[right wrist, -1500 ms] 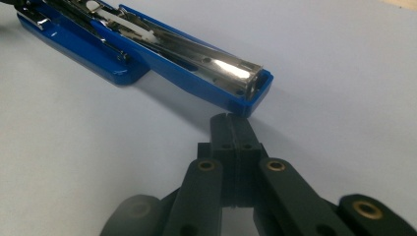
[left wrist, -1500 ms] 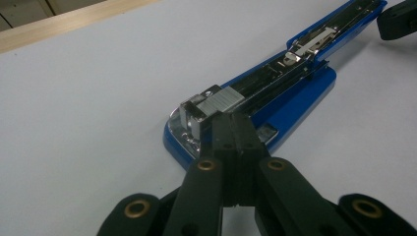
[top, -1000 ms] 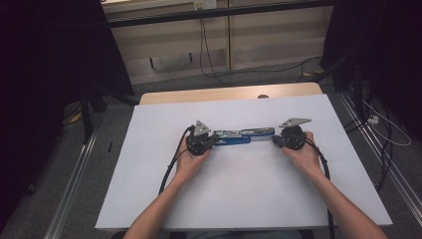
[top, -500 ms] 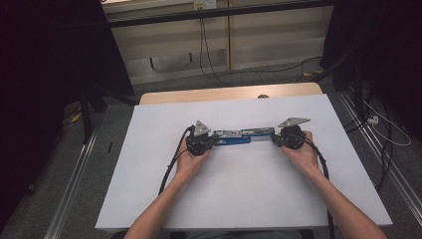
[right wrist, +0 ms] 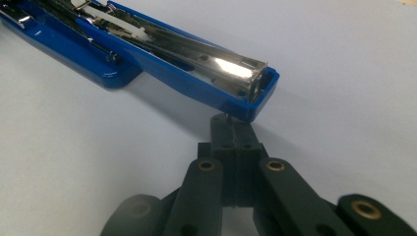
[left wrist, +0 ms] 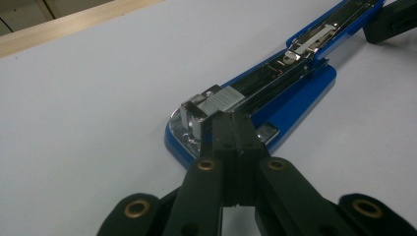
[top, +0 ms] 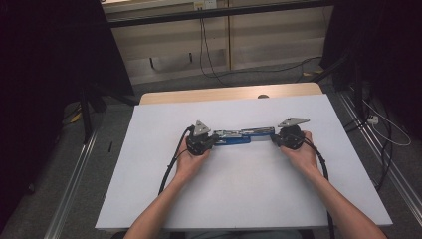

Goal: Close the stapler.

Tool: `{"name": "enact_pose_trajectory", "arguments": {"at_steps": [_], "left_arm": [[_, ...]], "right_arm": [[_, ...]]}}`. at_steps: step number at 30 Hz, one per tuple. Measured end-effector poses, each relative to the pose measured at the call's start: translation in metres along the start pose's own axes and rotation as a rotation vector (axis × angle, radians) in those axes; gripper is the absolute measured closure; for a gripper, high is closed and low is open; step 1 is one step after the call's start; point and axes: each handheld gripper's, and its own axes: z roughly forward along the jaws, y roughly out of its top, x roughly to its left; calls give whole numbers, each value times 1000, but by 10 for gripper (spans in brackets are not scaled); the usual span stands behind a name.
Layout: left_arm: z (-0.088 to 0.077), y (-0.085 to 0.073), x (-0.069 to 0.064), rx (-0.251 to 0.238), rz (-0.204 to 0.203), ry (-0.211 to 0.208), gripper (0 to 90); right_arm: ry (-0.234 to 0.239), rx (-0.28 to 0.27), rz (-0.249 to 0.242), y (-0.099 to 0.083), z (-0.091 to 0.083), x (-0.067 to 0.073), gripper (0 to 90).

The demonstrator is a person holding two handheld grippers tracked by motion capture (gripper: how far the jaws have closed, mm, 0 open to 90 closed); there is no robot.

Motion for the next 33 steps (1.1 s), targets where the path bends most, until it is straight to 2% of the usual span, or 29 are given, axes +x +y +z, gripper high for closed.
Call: {"name": "enact_pose_trajectory", "arguments": {"at_steps": [6,33], "left_arm": [[0,0,0,0,2,1,900],[0,0,0,2,2,1,900]], "right_arm": [[-8,-13,-8,1,1,3,900],[-3,-81,18,5,-5,2,900]]}}
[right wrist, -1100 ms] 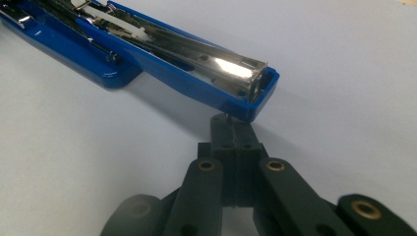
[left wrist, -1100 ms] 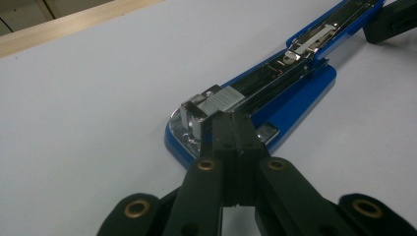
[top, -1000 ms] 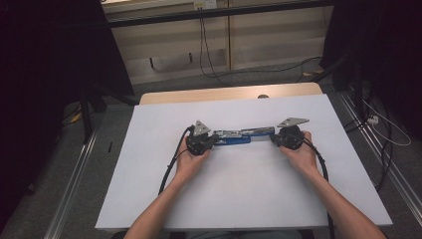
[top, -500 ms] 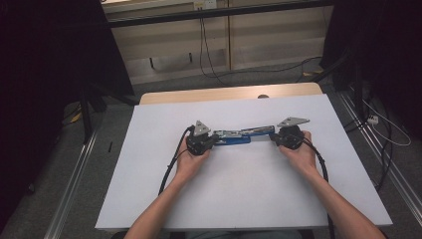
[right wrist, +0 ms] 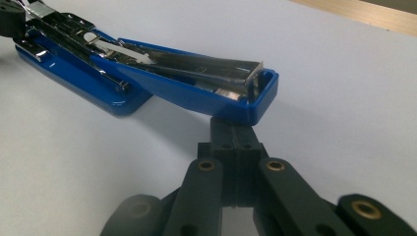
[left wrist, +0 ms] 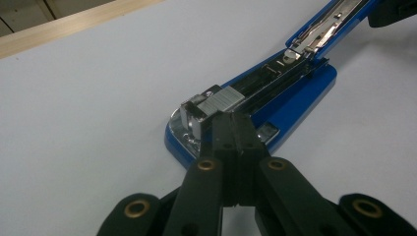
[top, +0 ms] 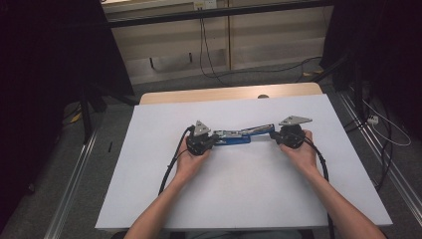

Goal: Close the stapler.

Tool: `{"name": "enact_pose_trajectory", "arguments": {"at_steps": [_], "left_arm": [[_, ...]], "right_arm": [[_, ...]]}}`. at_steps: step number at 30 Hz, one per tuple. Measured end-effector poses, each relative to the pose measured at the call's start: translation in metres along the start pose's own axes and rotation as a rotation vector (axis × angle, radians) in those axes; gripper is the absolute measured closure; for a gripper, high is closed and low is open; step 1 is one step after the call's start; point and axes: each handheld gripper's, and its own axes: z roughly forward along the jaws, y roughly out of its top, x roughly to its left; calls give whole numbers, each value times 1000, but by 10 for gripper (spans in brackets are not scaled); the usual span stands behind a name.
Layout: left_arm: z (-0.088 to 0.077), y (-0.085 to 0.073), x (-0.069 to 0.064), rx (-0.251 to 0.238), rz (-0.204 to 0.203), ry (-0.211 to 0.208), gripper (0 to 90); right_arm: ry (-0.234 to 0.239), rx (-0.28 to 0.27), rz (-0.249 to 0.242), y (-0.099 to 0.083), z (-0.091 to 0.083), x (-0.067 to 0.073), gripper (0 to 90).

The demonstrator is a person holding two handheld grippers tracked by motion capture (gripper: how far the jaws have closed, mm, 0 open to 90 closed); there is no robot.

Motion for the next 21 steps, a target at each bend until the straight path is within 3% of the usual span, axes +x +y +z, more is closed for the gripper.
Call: {"name": "enact_pose_trajectory", "arguments": {"at_steps": [16,21], "left_arm": [[0,0,1,0,-1,-1,900],[0,0,1,-4,4,-9,900]], "right_arm": [[24,-41,17,1,-2,1,900],[34,-44,29,1,-2,2,829]]}}
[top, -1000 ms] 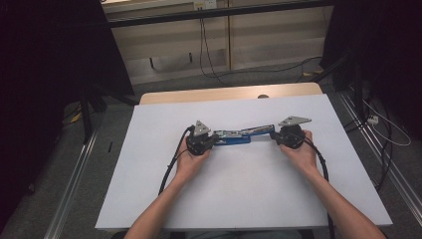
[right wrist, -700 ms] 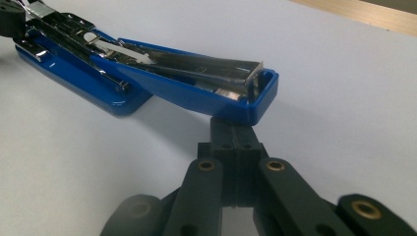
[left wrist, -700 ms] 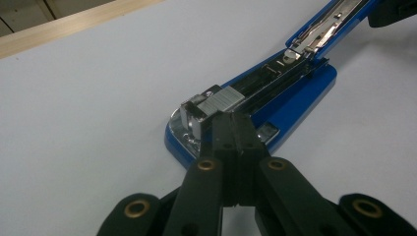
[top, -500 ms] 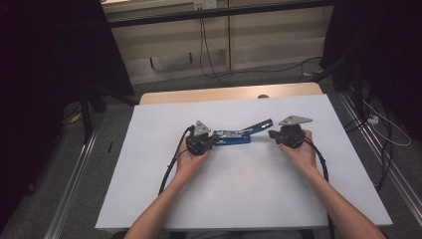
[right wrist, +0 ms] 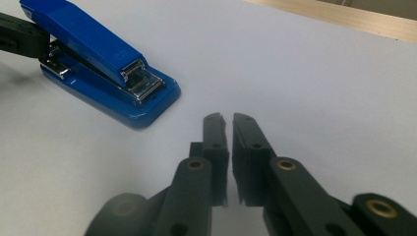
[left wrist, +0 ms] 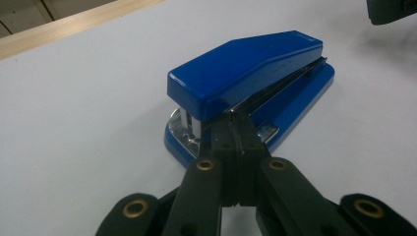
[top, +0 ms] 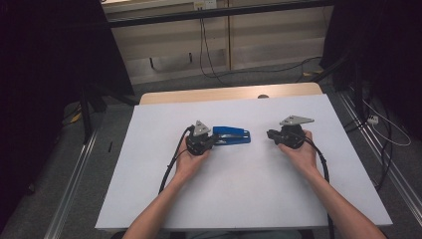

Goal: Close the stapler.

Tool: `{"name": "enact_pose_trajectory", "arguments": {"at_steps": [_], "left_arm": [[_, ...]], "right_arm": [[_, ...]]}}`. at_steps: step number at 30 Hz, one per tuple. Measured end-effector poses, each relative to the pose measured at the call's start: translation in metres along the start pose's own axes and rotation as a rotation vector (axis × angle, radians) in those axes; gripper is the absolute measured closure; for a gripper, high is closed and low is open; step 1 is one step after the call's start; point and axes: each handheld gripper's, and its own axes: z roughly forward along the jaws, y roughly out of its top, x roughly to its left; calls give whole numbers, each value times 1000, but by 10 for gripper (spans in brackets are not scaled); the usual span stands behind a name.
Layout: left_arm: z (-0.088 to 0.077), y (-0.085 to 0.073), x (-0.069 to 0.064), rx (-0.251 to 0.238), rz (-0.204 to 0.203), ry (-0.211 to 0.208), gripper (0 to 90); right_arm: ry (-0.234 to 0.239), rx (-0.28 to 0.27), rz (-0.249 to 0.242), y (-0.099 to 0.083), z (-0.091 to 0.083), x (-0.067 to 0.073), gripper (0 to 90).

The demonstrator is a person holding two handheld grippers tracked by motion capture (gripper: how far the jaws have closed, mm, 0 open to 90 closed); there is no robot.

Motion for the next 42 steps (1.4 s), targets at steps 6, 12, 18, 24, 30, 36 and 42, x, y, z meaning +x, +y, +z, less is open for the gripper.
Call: {"name": "enact_pose_trajectory", "arguments": {"at_steps": [6,12,18,24,30,36,42], "left_arm": [[-1,0,-1,5,-7,-20,881],[-3,-1,-5,6,-23,-36,840],[-8,-4,-6,4,-14,-29,731],[-11,-6,-11,19,-13,10,549],[-15,-8,-9,27,-33,51,289],[-21,-7,-2,18,-67,79,70],[-30,-6,-1,-30,-46,106,44]], "right_arm": [[-3,-4,16,-1,-2,0,715],[-2,-2,32,-1,-3,-1,559],[-26,-14,51,-3,-6,1,403],[-52,-39,61,-2,-8,-1,196],[-51,-44,62,-2,-7,1,127],[-41,-56,60,-1,-7,4,73],[-32,-70,50,-1,-9,6,39]]}}
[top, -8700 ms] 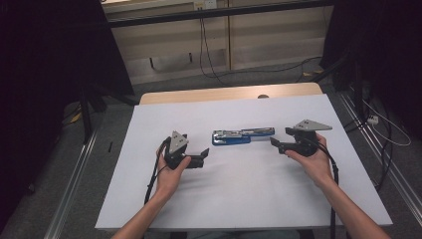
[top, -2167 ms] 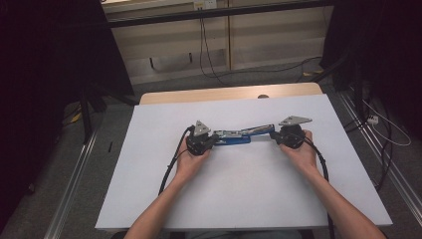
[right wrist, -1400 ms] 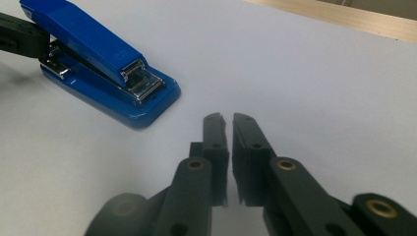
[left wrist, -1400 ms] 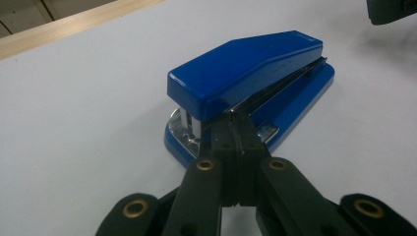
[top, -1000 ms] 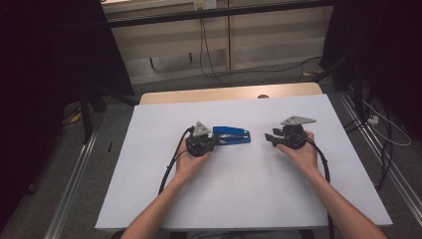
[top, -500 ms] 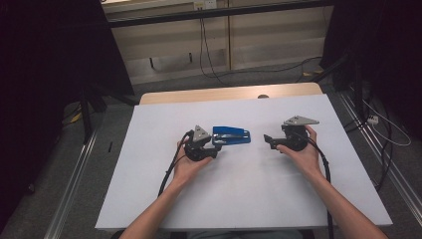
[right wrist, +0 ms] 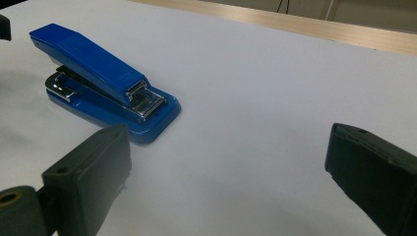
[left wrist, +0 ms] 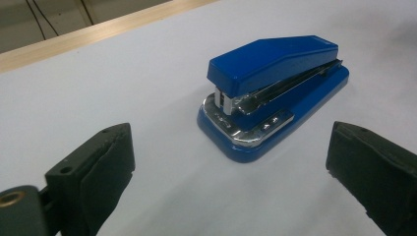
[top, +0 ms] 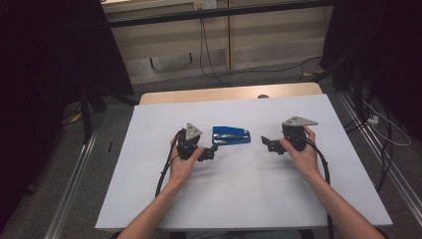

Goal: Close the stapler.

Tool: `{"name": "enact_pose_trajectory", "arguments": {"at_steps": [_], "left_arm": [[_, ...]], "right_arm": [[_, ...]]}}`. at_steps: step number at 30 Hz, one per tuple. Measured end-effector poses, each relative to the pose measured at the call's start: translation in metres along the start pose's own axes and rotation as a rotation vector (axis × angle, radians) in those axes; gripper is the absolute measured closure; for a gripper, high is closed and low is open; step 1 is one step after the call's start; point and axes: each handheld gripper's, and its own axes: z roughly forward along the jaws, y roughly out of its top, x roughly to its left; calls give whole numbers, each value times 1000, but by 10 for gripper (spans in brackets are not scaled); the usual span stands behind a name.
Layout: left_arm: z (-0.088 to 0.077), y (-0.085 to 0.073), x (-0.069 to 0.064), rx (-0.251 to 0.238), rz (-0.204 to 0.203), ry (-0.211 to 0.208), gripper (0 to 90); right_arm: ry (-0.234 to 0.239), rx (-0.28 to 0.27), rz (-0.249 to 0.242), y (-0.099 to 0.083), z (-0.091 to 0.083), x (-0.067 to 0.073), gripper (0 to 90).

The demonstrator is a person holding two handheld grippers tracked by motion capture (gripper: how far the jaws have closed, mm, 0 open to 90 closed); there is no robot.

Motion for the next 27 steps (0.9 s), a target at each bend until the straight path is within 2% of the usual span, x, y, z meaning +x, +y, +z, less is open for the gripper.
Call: {"name": "enact_pose_trajectory", "arguments": {"at_steps": [4,7,10,14,18,20,22,25,27], "left_arm": [[-5,2,-3,-4,20,20,39],[-11,2,-5,-12,0,-8,39],[-16,-1,-5,-24,5,-7,39],[-20,-2,-2,-45,-13,1,39],[-28,-4,2,-48,-21,-7,38],[-32,-6,3,-55,-26,2,38],[-35,-7,2,-65,-46,-2,36],[-42,-7,-1,-79,-26,6,35],[-48,-8,-3,-92,-23,-7,36]], "right_arm": [[11,-8,8,0,-3,2,38],[-5,-23,-3,0,-6,3,35],[-2,-23,5,-1,-8,3,36],[0,-24,7,-5,-11,3,41],[-9,-37,1,-6,-16,4,43],[-27,-40,-10,-8,-19,5,49],[-33,-47,-3,-9,-20,6,55],[-28,-52,-2,-10,-22,8,51],[-30,-58,-3,-10,-25,10,45]]}}
